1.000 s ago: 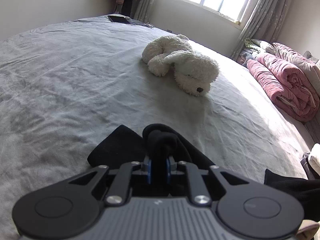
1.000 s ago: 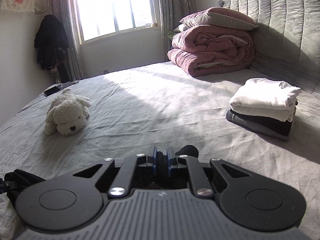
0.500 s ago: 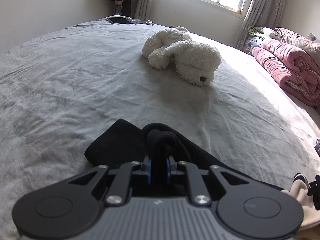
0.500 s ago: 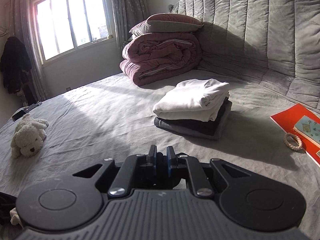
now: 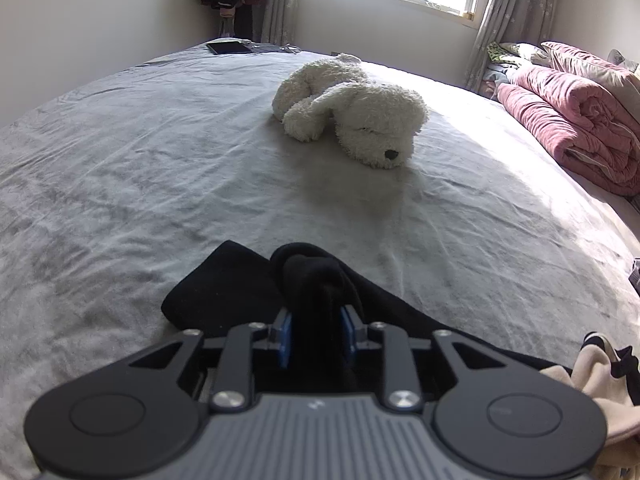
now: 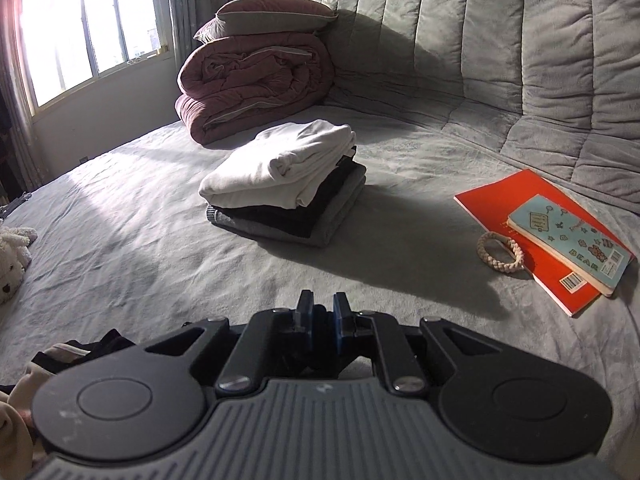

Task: Fold clothes
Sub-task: 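Grasp the beige sweatshirt edge with the right gripper while the left gripper holds the black fabric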

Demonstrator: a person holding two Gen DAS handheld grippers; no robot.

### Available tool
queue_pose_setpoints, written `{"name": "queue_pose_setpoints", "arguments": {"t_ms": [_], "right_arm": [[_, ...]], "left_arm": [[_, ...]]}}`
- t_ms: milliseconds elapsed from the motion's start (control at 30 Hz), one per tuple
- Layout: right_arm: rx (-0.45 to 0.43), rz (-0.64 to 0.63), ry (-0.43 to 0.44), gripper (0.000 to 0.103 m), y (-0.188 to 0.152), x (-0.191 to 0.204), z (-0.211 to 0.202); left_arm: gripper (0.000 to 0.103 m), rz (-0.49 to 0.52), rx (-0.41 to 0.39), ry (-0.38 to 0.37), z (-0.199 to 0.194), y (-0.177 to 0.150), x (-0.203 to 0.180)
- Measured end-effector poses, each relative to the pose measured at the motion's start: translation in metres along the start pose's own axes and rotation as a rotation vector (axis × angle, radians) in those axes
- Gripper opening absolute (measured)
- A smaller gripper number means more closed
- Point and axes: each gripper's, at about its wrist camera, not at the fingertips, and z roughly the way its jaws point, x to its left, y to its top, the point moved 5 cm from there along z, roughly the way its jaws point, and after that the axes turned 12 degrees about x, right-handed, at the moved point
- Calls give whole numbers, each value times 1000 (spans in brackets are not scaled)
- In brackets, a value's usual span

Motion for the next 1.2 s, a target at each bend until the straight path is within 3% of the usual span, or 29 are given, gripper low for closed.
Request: {"name": "queue_pose_setpoints", "arguments": {"t_ms": [33, 100, 167, 200, 233, 667, 867, 967, 1200], "right_arm": [[7, -2, 9, 17, -1, 0, 1], [15, -12, 24, 19, -3, 2, 1], [8, -31, 27, 31, -2, 6, -1], [-1, -38, 32, 44, -2, 8, -3], [-7, -44, 39, 46, -1, 10, -3], [80, -205, 195, 46, -7, 87, 30], [136, -332, 250, 46, -23, 129, 50], [162, -377, 243, 46, -31, 141, 60], [203, -441, 223, 46, -44, 157, 74]], "left_arm": [[44, 12, -4, -5, -1, 0, -4], [49, 39, -14, -15, -4, 0, -14], [60, 77, -27, -28, -5, 1, -24], [60, 104, -35, -37, -6, 1, -30], [62, 130, -43, -45, -6, 1, -37], [62, 467, 34, -231, 31, 2, -116], [61, 523, 113, -282, 52, -14, -124], [61, 512, 131, -311, 52, -20, -122], [60, 597, 157, -336, 40, -41, -122]]}}
